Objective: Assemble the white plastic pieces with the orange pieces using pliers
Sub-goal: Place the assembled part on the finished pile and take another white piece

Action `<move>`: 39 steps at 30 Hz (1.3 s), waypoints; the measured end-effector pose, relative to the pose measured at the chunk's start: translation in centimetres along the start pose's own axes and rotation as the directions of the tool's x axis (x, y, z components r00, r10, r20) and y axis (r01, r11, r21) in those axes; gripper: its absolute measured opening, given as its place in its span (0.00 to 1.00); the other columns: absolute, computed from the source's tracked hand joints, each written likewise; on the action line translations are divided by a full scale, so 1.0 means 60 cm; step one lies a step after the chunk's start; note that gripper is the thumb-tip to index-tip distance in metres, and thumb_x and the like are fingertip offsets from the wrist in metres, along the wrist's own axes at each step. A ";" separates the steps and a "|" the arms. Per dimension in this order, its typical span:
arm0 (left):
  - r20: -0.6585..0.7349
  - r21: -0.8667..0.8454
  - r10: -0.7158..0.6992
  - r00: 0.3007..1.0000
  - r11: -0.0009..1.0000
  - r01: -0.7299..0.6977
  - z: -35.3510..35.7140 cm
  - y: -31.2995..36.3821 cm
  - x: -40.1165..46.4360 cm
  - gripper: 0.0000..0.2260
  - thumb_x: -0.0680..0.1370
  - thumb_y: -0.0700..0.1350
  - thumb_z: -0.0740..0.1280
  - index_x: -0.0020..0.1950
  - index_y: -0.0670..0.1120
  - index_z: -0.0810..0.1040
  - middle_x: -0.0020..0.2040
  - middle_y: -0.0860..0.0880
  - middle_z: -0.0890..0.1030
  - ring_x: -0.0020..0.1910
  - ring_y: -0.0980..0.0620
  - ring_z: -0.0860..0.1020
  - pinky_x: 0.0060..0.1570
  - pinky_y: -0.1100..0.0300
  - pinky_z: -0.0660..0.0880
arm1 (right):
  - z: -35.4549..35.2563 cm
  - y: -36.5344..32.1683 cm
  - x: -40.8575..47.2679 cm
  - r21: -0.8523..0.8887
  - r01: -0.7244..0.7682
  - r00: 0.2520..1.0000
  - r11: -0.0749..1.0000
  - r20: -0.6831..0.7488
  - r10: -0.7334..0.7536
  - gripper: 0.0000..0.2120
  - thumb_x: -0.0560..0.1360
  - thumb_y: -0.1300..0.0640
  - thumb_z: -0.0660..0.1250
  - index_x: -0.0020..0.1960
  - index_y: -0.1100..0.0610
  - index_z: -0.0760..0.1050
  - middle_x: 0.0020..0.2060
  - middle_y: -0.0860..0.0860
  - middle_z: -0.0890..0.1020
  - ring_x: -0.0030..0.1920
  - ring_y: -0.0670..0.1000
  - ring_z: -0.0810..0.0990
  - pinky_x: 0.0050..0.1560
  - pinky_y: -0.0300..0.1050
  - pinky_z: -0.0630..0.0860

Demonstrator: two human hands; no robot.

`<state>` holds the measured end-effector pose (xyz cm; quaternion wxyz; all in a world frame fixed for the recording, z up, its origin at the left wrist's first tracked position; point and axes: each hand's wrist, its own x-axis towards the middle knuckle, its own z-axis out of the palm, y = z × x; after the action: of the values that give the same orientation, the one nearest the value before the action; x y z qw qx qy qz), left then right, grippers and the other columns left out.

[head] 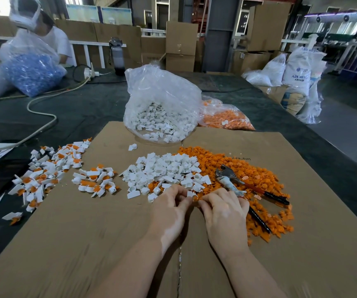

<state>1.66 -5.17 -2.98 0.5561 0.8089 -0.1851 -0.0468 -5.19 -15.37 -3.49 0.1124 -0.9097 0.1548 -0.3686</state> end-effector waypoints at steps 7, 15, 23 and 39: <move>0.020 -0.034 0.035 0.999 0.999 -0.034 -0.004 0.005 -0.008 0.09 0.74 0.41 0.69 0.38 0.52 0.73 0.33 0.54 0.74 0.31 0.66 0.71 0.33 0.75 0.66 | -0.002 -0.002 0.001 -0.009 0.011 1.000 1.000 -0.002 -0.011 0.09 0.66 0.59 0.77 0.33 0.57 0.77 0.31 0.50 0.76 0.35 0.54 0.76 0.44 0.47 0.60; 0.080 -0.021 0.101 0.992 0.995 -0.100 -0.010 0.015 -0.014 0.08 0.75 0.39 0.67 0.38 0.49 0.74 0.35 0.57 0.75 0.37 0.73 0.71 0.37 0.77 0.66 | -0.004 -0.001 -0.001 0.053 0.035 0.998 0.998 0.048 -0.038 0.11 0.66 0.63 0.76 0.32 0.58 0.74 0.31 0.51 0.74 0.34 0.54 0.73 0.42 0.47 0.59; 0.079 0.096 0.200 0.977 0.974 -0.208 -0.010 0.013 -0.014 0.05 0.76 0.40 0.66 0.43 0.49 0.75 0.38 0.54 0.76 0.37 0.64 0.72 0.38 0.75 0.66 | -0.007 0.002 -0.002 0.123 -0.012 0.994 0.992 0.110 -0.002 0.10 0.68 0.63 0.74 0.33 0.57 0.74 0.32 0.49 0.73 0.36 0.52 0.73 0.44 0.46 0.59; 0.045 -0.178 -0.025 0.999 0.983 0.033 -0.008 0.005 -0.006 0.02 0.76 0.39 0.66 0.47 0.44 0.77 0.35 0.52 0.74 0.35 0.58 0.71 0.35 0.71 0.66 | -0.015 -0.003 0.001 0.193 0.007 0.999 0.981 0.051 -0.017 0.07 0.68 0.52 0.73 0.40 0.55 0.80 0.37 0.47 0.78 0.42 0.51 0.77 0.47 0.46 0.61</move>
<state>1.41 -4.73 -2.55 0.6217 0.7570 -0.1804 -0.0886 -5.74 -15.30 -2.75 0.2018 -0.9048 0.1099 -0.3584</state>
